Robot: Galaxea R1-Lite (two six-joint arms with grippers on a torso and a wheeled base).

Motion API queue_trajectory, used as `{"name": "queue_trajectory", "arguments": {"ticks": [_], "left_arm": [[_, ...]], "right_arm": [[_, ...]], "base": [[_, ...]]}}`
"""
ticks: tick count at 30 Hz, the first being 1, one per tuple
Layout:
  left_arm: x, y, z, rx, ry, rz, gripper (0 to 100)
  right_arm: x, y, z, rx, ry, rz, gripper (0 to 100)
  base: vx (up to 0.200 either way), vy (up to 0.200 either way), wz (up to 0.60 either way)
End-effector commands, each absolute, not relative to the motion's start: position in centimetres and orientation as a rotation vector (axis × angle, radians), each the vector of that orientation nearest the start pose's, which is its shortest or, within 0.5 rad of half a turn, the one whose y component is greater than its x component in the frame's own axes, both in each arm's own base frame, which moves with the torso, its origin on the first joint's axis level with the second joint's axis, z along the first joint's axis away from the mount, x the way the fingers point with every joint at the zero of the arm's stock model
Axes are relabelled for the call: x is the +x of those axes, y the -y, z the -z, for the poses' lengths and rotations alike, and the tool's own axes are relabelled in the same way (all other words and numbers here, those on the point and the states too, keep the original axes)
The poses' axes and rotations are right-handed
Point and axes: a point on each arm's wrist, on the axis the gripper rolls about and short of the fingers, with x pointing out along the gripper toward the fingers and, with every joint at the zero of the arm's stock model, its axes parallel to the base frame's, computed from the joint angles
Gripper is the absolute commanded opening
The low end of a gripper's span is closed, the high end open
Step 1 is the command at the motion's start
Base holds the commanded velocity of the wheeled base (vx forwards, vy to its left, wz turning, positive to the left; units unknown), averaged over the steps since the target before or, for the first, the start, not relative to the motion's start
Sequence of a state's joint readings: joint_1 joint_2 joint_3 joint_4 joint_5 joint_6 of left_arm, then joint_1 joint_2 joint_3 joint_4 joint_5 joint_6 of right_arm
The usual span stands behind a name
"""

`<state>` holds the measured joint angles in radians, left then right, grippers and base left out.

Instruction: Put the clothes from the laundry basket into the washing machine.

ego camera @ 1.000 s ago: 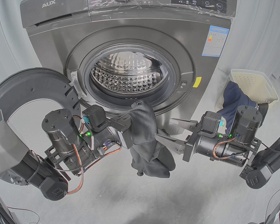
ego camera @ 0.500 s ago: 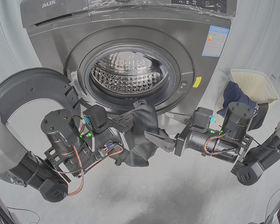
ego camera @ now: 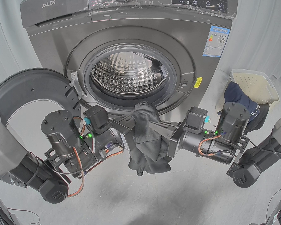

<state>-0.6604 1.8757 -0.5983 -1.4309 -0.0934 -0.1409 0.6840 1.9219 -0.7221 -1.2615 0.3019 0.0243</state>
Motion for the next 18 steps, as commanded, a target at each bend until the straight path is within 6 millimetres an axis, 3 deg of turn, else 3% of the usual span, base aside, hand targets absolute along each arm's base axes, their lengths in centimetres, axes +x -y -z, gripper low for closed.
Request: {"name": "queue_trajectory", "arguments": {"ticks": [1,8,9,13,18], "left_arm": [[24.7,19.3,-15.3,-0.174,0.086,0.756,0],[24.6,19.5,-15.4,-0.175,0.087,0.765,0],[24.5,19.6,-15.3,-0.173,0.084,0.768,100],[24.1,19.8,-15.1,-0.172,0.073,0.783,100],[22.2,19.3,-12.9,-0.143,-0.022,0.808,100]], "right_arm": [[24.1,-19.9,-17.7,0.037,0.081,-0.973,0],[23.1,-19.0,-19.6,0.049,0.106,-0.944,0],[23.0,-19.0,-19.7,0.052,0.11,-0.942,0],[23.1,-19.0,-19.8,0.053,0.116,-0.942,0],[22.4,-18.6,-20.9,0.063,0.156,-0.95,0]], "base": [[0.0,0.0,0.0],[0.0,0.0,0.0],[0.0,0.0,0.0],[0.0,0.0,0.0],[0.0,0.0,0.0]]}}
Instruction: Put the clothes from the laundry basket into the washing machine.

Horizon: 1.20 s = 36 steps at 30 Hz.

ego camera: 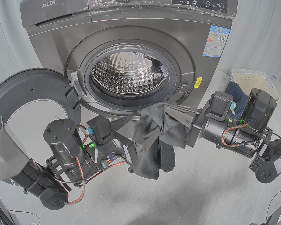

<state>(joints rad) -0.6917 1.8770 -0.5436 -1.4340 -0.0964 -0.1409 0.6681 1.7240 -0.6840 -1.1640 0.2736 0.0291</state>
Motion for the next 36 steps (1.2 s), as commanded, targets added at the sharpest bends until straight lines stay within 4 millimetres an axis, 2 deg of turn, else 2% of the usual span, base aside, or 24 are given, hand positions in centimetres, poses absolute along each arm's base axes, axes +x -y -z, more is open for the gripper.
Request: {"name": "queue_trajectory", "arguments": {"ticks": [1,5,6,10,15,20,24,30,36], "left_arm": [[22.2,19.0,-12.5,-0.14,-0.029,0.803,100],[22.7,18.2,-11.8,-0.143,-0.035,0.772,100],[23.9,17.1,-11.3,-0.141,-0.028,0.72,100],[25.8,15.8,-10.9,-0.142,-0.019,0.654,100],[28.1,15.3,-10.1,-0.145,-0.021,0.625,100],[29.9,16.0,-7.9,-0.139,-0.059,0.616,100],[30.1,16.8,-6.7,-0.129,-0.084,0.64,100],[29.2,17.2,-6.7,-0.123,-0.097,0.661,100],[26.7,16.0,-9.4,-0.13,-0.062,0.716,100]], "right_arm": [[22.2,-18.6,-21.0,0.063,0.156,-0.953,0],[21.5,-18.1,-21.2,0.065,0.163,-0.956,0],[20.8,-17.7,-21.3,0.064,0.162,-0.961,0],[19.7,-16.8,-21.0,0.061,0.149,-0.967,0],[19.4,-16.5,-20.6,0.057,0.135,-0.967,0],[19.3,-16.7,-20.7,0.06,0.14,-0.976,0],[19.5,-17.0,-20.9,0.061,0.146,-0.978,0],[20.0,-17.4,-21.1,0.064,0.15,-0.97,0],[21.1,-17.9,-21.0,0.065,0.148,-0.938,0]], "base": [[0.0,0.0,0.0],[0.0,0.0,0.0],[0.0,0.0,0.0],[0.0,0.0,0.0],[0.0,0.0,0.0],[0.0,0.0,0.0],[0.0,0.0,0.0],[0.0,0.0,0.0],[0.0,0.0,0.0]]}}
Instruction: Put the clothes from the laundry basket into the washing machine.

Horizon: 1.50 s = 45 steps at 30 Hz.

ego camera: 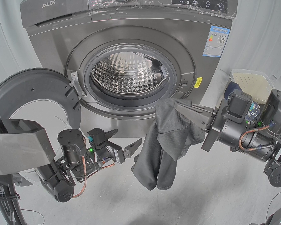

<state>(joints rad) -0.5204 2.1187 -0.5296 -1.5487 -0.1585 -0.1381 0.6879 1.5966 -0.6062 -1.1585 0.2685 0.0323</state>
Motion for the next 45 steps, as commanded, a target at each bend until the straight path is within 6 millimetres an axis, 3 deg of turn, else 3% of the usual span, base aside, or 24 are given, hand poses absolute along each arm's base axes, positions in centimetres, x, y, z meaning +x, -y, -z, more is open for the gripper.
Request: {"name": "queue_trajectory", "arguments": {"ticks": [1,7,15,29,44,45], "left_arm": [[25.9,15.9,-10.2,-0.134,-0.049,0.746,100],[23.6,16.0,-11.3,-0.134,-0.041,0.83,100],[22.1,16.9,-10.9,-0.128,-0.074,0.918,100],[26.9,19.4,-8.2,-0.124,-0.084,0.884,100],[30.1,21.4,-7.6,-0.117,-0.013,0.879,100],[30.3,21.6,-7.5,-0.114,-0.01,0.88,0]], "right_arm": [[21.2,-18.0,-20.9,0.065,0.145,-0.933,0],[21.6,-18.2,-20.9,0.065,0.143,-0.924,0],[21.8,-18.3,-20.8,0.072,0.137,-0.915,0],[21.3,-18.3,-21.0,0.075,0.146,-0.928,0],[21.0,-18.2,-21.0,0.075,0.143,-0.929,0],[21.0,-18.1,-21.0,0.075,0.143,-0.929,0]], "base": [[0.0,0.0,0.0],[0.0,0.0,0.0],[0.0,0.0,0.0],[0.0,0.0,0.0],[0.0,0.0,0.0],[0.0,0.0,0.0]]}}
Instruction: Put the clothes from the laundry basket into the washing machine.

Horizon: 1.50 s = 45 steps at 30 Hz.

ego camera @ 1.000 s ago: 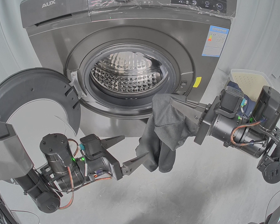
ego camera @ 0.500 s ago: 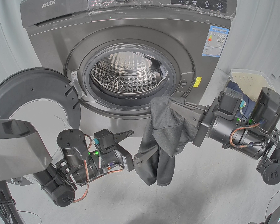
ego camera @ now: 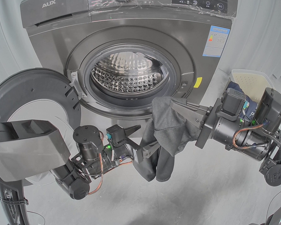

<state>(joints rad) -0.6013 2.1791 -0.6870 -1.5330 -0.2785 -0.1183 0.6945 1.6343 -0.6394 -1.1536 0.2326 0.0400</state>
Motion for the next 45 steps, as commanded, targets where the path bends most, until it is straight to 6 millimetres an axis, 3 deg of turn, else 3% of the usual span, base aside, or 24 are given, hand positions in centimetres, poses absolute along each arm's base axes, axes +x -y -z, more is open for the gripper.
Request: {"name": "queue_trajectory", "arguments": {"ticks": [1,8,13,17,23,24,27,28,30,34,38,45], "left_arm": [[30.4,21.6,-7.4,-0.106,-0.004,0.879,0],[30.2,22.2,-8.4,-0.105,0.043,0.862,0],[28.4,21.9,-11.2,-0.115,0.099,0.884,0],[26.2,20.1,-13.8,-0.122,0.137,0.881,0],[24.8,17.8,-15.4,-0.125,0.163,0.847,0],[24.9,17.6,-15.4,-0.125,0.163,0.841,0],[25.7,17.0,-15.4,-0.128,0.174,0.811,0],[25.7,17.0,-15.4,-0.128,0.174,0.811,0],[26.3,16.5,-15.9,-0.139,0.194,0.79,0],[26.1,16.3,-16.8,-0.177,0.212,0.798,0],[25.4,16.2,-18.0,-0.198,0.243,0.826,0],[23.8,16.0,-19.2,-0.209,0.27,0.879,0]], "right_arm": [[20.9,-18.1,-20.9,0.074,0.139,-0.929,0],[20.9,-18.0,-20.5,0.071,0.126,-0.926,0],[21.2,-18.3,-20.1,0.068,0.108,-0.916,0],[22.5,-18.6,-18.6,0.069,0.063,-0.834,0],[21.9,-19.0,-18.5,0.131,0.054,-0.849,0],[21.6,-19.3,-18.5,0.135,0.054,-0.862,100],[18.3,-20.8,-17.5,0.173,-0.021,-0.967,100],[18.3,-20.8,-17.5,0.173,-0.021,-0.967,100],[16.6,-20.0,-14.9,0.133,-0.139,-0.986,100],[15.6,-18.7,-12.6,0.095,-0.242,-0.978,100],[15.8,-18.1,-11.9,0.085,-0.272,-0.944,100],[19.2,-15.6,-11.1,0.098,-0.281,-0.777,100]], "base": [[0.0,0.0,0.0],[0.0,0.0,0.0],[0.0,0.0,0.0],[0.0,0.0,0.0],[0.0,0.0,0.0],[0.0,0.0,0.0],[0.0,0.0,0.0],[0.0,0.0,0.0],[0.0,0.0,0.0],[0.0,0.0,0.0],[0.0,0.0,0.0],[0.0,0.0,0.0]]}}
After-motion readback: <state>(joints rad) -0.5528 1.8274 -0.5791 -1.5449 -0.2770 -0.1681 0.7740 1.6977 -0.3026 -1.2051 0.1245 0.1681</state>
